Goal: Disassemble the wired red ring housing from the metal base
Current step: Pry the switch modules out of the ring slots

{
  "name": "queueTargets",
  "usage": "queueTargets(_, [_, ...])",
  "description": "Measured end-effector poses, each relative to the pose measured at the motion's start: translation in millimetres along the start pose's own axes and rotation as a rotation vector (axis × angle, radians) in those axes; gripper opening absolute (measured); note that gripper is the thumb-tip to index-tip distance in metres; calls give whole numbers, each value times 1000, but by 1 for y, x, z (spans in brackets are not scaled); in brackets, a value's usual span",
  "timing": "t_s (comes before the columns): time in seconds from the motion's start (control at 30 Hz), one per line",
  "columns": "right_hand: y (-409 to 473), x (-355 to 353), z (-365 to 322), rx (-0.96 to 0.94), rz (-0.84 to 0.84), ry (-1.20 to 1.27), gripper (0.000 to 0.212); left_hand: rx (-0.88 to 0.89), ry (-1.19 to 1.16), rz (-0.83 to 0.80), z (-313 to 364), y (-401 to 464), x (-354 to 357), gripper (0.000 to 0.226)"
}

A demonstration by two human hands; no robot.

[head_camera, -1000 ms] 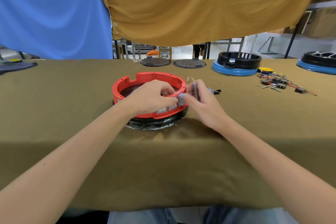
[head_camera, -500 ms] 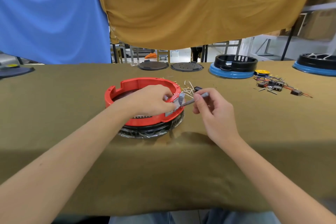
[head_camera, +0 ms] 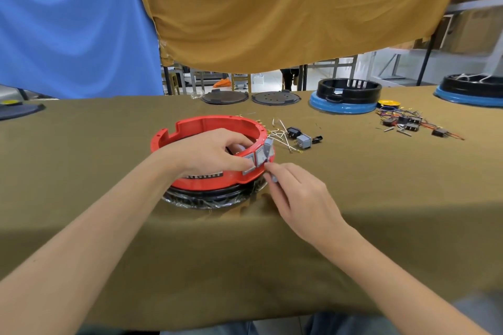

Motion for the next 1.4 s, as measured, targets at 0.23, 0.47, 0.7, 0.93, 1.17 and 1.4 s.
queueTargets(0.23, [-8, -1, -6, 99, 14, -5, 20, -25, -1, 1, -2, 0, 1, 29])
queueTargets(0.47, [2, 14, -13, 304, -79, -113, 25, -17, 1, 1, -1, -2, 0, 29])
queueTargets(0.7, [-10, 25, -17, 212, -244, -338, 11, -27, 4, -3, 0, -2, -1, 29])
queueTargets(0.93, [-15, 23, -13, 365, -382, -392, 45, -30, 25, 12, 3, -3, -2, 33])
queueTargets(1.17, [4, 39, 27, 670, -596, -22, 20, -3, -6, 2, 7, -5, 0, 29])
queueTargets(1.4, [2, 51, 17, 376, -541, -368, 18, 8, -5, 4, 2, -4, -3, 25])
Point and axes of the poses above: each hand's wrist, its own y-axis towards the middle knuckle, its own x-axis out of the palm, z = x × y, the point moved 7 cm from there along y, towards the middle knuckle, and after that the axes turned 11 degrees about z, right-handed, at the moved point
